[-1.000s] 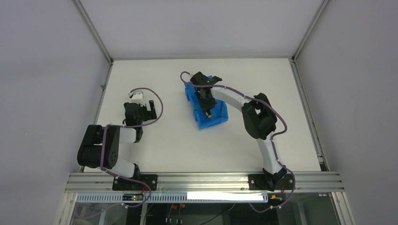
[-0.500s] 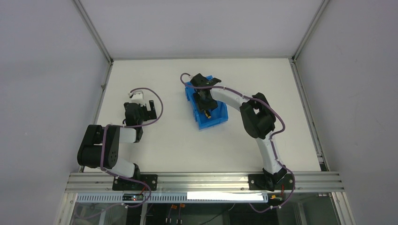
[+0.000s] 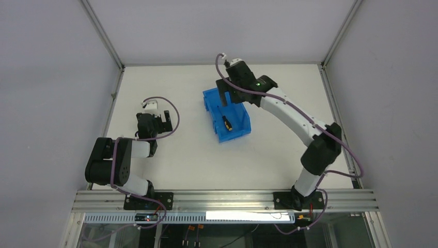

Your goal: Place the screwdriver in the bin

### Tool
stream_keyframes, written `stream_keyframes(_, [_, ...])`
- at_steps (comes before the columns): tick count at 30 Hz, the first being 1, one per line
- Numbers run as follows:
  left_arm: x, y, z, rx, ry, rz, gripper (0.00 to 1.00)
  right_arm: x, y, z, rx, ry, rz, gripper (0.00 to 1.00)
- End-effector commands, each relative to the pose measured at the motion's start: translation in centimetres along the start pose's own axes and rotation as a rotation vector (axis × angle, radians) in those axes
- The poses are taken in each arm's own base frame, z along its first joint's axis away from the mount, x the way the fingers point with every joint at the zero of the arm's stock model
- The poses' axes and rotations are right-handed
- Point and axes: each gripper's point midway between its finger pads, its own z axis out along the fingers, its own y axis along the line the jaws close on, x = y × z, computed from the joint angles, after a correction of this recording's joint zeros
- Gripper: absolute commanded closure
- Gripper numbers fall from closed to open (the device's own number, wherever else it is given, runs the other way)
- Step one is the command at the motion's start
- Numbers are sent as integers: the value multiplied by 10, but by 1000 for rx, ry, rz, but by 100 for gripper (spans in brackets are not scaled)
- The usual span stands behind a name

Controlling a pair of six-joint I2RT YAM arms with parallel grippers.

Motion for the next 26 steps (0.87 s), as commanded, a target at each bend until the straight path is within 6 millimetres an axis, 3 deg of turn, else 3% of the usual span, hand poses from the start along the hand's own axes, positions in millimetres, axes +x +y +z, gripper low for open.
stream_keyframes(1, [-20, -2, 5, 16, -62, -12, 0, -22, -51, -41, 94, -186, 62, 1])
stream_keyframes(6, [-20, -2, 5, 16, -60, -12, 0, 3, -114, -40, 143, -299, 205, 1])
stream_keyframes(10, [-20, -2, 5, 15, -60, -12, 0, 40, -166, -34, 250, -429, 295, 1])
stream_keyframes(12, [-20, -2, 5, 16, -61, -11, 0, 56, -184, -31, 287, -482, 328, 1])
stream_keyframes(17, [-20, -2, 5, 15, -61, -11, 0, 91, -220, -29, 450, -607, 458, 1])
stream_keyframes(21, [-20, -2, 5, 16, -60, -11, 0, 120, -237, -25, 574, -592, 498, 1])
stream_keyframes(26, [-20, -2, 5, 16, -60, -12, 0, 121, -234, -25, 549, -621, 478, 2])
